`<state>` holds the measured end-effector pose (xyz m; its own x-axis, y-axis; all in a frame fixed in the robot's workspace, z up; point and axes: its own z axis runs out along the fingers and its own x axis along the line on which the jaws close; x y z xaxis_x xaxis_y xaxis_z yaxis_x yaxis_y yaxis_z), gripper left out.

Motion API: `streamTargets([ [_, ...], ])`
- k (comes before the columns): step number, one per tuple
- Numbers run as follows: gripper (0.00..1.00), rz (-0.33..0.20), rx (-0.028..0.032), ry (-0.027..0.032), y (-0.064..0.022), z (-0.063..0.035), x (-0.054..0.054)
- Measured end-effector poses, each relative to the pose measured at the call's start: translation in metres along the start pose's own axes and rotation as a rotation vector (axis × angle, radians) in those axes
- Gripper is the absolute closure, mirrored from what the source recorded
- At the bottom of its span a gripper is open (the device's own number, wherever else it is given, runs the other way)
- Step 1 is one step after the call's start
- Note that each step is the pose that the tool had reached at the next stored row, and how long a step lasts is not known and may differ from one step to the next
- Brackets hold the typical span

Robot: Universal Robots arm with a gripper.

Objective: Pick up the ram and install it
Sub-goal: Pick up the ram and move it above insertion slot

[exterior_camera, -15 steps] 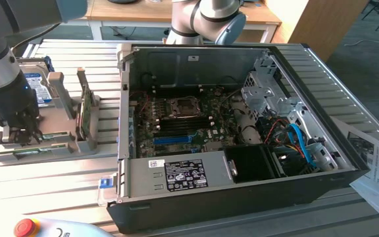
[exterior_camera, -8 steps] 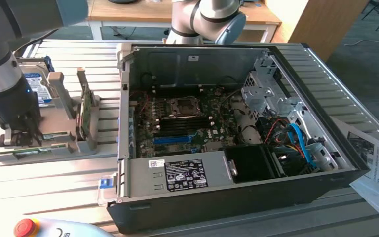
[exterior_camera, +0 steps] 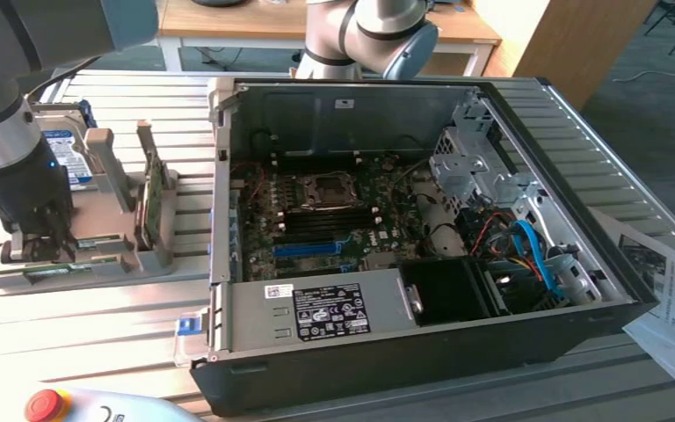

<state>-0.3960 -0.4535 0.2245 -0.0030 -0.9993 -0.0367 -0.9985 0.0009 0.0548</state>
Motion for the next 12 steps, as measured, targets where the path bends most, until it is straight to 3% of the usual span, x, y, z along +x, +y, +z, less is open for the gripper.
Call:
streamTargets([
  [12, 0.76, -0.006, -0.0014, 0.0003, -0.0044, 0.0012, 0.0],
])
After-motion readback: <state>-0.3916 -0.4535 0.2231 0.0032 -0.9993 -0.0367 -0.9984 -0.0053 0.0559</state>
